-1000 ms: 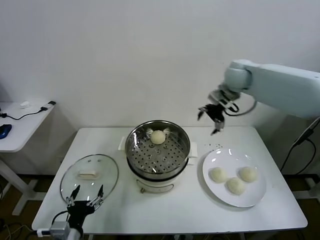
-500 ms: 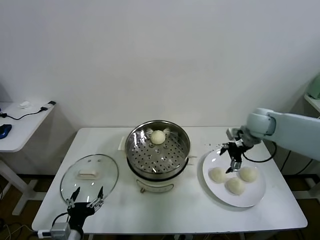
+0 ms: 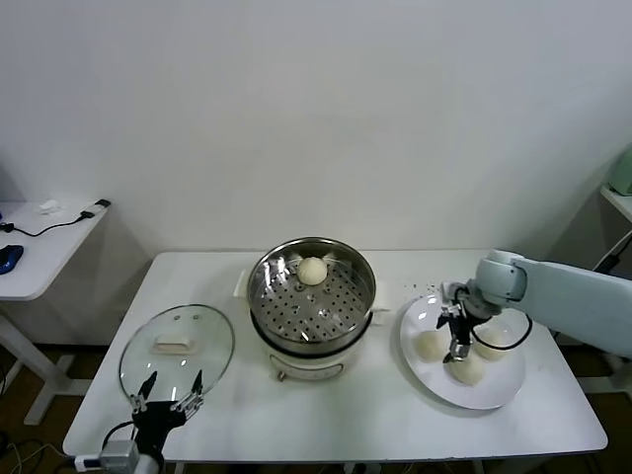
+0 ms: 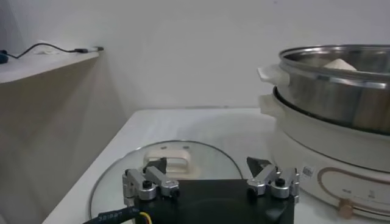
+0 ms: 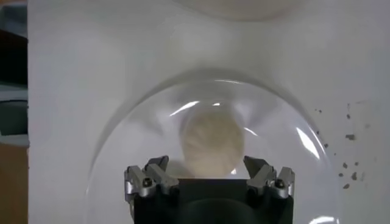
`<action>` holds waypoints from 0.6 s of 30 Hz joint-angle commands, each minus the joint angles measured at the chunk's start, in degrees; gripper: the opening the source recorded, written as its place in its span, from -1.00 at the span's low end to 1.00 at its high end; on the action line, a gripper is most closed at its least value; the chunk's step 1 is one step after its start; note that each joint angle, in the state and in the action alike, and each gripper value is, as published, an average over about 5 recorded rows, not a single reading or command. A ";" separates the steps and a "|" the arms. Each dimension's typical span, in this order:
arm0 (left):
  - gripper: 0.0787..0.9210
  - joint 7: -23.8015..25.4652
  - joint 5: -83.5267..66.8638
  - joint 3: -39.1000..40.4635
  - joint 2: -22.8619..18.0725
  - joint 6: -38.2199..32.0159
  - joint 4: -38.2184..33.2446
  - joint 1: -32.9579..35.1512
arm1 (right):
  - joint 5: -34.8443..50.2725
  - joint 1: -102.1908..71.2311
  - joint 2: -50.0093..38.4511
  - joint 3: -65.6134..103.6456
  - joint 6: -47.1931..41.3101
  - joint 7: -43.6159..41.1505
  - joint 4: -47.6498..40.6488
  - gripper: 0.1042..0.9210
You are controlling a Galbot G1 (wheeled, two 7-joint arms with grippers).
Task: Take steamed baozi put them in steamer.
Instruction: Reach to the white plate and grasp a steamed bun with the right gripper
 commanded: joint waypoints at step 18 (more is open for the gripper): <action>0.77 -0.01 -0.08 0.05 0.02 0.07 -0.19 0.20 | -4.37 -3.84 3.92 3.51 0.13 -1.37 -3.45 0.48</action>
